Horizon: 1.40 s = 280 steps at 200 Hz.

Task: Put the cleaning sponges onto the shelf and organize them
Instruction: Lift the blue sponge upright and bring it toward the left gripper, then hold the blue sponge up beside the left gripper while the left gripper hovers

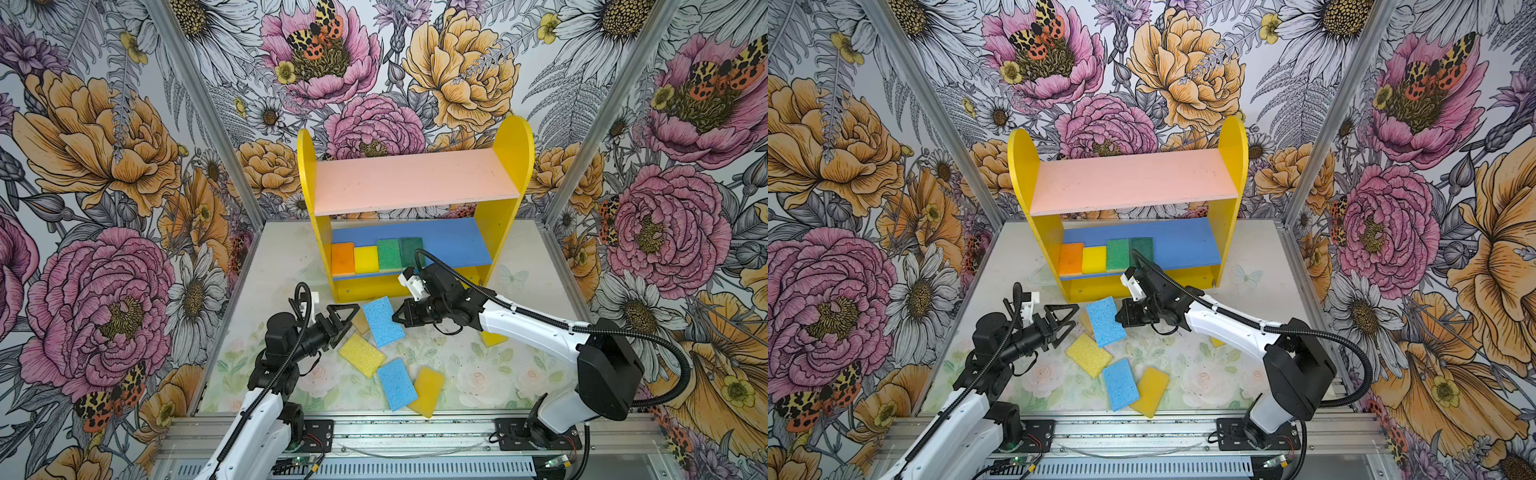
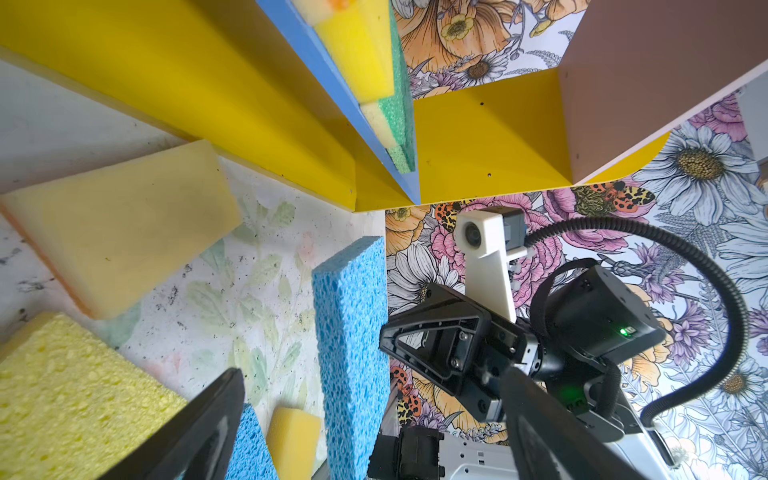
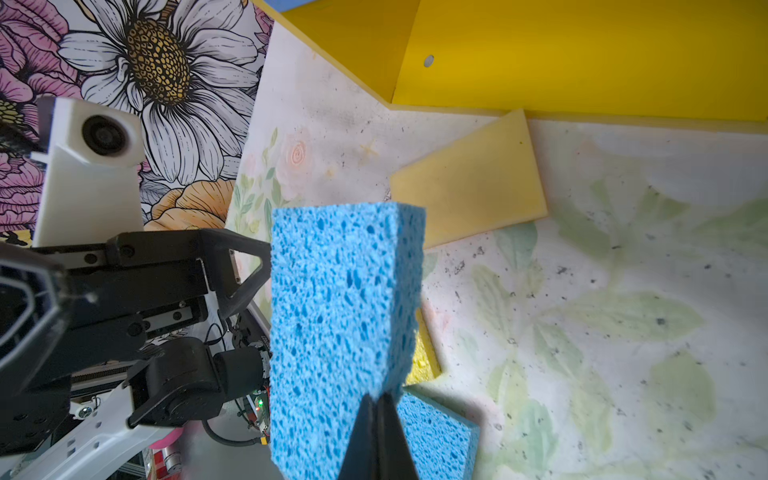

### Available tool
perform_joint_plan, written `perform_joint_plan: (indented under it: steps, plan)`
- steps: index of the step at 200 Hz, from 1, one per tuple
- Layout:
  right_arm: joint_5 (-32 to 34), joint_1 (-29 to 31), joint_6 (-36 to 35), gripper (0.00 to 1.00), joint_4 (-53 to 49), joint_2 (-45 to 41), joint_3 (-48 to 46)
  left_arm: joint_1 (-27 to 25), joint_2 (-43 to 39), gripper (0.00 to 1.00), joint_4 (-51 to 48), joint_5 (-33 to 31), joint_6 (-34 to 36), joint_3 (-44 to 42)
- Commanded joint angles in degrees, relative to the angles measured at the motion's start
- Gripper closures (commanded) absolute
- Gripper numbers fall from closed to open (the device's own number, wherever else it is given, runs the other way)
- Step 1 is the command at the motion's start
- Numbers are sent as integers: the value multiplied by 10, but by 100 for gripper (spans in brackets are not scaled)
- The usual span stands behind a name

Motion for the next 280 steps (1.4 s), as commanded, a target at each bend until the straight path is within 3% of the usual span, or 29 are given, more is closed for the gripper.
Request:
perform_joint_plan:
  steps: [1,86,117,153,173,183,197,234,252,280]
  plan:
    - [-11,1,-7,100,15,4,22,20,-2,6,42,32,-12,-8]
    - [-37,22,-4,100,18,33,67,2,19,14,68,39,7,3]
    - [-40,38,-4,100,18,47,95,-19,17,21,85,20,5,5]
    - [-36,51,0,100,18,53,107,-24,37,41,111,27,1,7]
    - [-35,53,3,100,19,55,108,-23,35,64,111,25,1,6]
    - [-34,53,4,100,20,55,108,-24,32,84,111,23,2,5]
    - [-34,54,7,89,22,52,107,-23,29,96,104,23,7,4]
    - [-41,49,8,50,22,24,77,-16,29,97,103,25,9,11]
    - [-53,49,8,43,22,16,63,-12,30,97,103,30,8,17]
    - [-63,52,10,44,25,5,46,-8,30,97,99,31,8,23]
